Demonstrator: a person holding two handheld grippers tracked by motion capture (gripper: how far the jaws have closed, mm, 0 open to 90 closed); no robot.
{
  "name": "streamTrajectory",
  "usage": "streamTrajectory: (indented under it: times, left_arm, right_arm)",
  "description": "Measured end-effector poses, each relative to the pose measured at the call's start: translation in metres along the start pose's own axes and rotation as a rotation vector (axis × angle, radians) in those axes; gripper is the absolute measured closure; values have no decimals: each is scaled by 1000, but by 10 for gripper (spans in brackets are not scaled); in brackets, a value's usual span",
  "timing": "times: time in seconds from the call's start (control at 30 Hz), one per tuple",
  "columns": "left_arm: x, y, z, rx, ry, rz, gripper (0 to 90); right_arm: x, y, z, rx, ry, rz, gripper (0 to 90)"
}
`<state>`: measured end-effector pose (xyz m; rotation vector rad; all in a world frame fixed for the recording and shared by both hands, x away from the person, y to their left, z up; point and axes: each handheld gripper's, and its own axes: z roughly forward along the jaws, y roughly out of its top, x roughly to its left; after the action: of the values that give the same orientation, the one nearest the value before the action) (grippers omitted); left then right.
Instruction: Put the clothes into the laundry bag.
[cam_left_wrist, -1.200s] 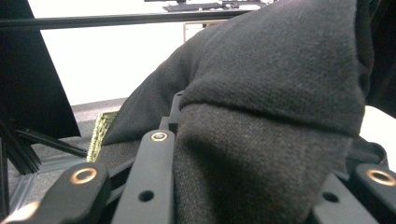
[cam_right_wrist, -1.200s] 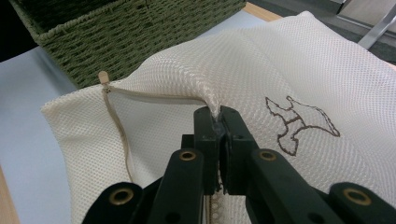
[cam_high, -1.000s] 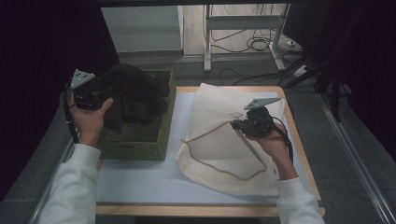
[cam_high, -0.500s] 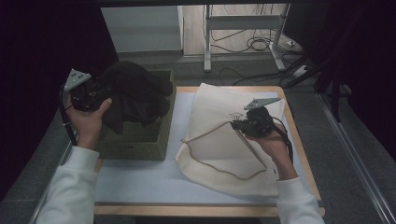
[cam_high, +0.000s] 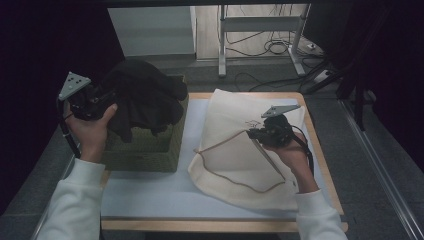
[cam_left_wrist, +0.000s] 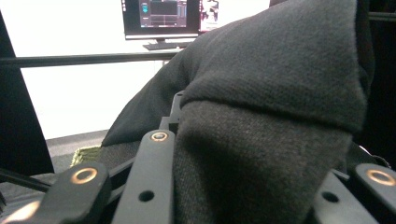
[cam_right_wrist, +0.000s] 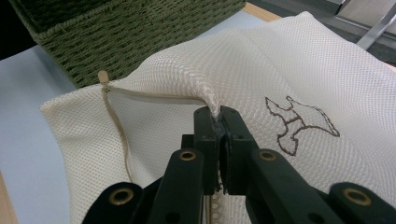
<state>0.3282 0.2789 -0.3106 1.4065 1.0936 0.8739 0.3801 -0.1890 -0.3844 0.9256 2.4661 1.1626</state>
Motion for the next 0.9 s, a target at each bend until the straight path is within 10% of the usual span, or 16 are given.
streamTrajectory:
  times: [0.9]
  left_arm:
    - [-27,4,-21,-61,-115,11,722]
  right_arm:
    - [1,0,0,3,-2,0,866]
